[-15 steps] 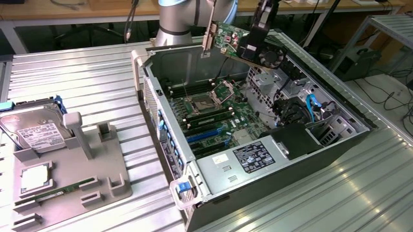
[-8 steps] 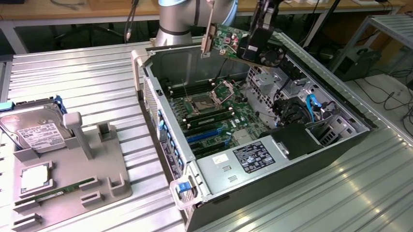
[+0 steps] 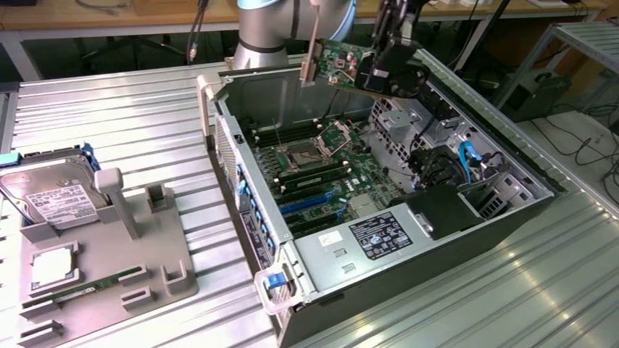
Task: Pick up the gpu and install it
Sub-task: 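Insert the gpu into the slot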
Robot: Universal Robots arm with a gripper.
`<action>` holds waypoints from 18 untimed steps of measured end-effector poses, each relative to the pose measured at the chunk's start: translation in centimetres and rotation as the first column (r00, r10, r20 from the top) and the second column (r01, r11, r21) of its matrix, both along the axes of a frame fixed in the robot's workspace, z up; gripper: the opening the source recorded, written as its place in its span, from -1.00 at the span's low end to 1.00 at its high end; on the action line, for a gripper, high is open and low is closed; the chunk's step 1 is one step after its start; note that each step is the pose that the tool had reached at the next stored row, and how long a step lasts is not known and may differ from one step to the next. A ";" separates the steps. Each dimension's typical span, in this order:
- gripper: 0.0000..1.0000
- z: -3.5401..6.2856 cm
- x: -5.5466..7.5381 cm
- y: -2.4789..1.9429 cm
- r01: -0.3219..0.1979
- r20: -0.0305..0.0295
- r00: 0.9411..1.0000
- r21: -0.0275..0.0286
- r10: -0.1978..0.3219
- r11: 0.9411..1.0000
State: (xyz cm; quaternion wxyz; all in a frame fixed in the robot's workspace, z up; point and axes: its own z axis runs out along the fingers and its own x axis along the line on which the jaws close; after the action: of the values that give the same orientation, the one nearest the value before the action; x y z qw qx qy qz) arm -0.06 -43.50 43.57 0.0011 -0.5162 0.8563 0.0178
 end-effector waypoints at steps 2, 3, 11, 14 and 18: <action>-0.44 -0.01 0.0 0.00 -0.038 0.000 0.999 0.000 0.038 0.999; -0.44 -0.02 0.0 0.00 -0.059 0.000 0.998 0.000 0.059 0.998; -0.44 -0.06 0.0 0.00 -0.205 0.000 0.979 0.000 0.205 0.979; -0.44 -0.08 0.0 0.00 -0.257 0.000 0.966 0.000 0.257 0.966; -0.44 -0.13 0.0 0.00 -0.330 0.000 0.944 0.000 0.330 0.944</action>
State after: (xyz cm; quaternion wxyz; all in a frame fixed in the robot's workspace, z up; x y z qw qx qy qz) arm -0.06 -43.50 43.44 -0.0020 -0.6523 0.7577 0.0176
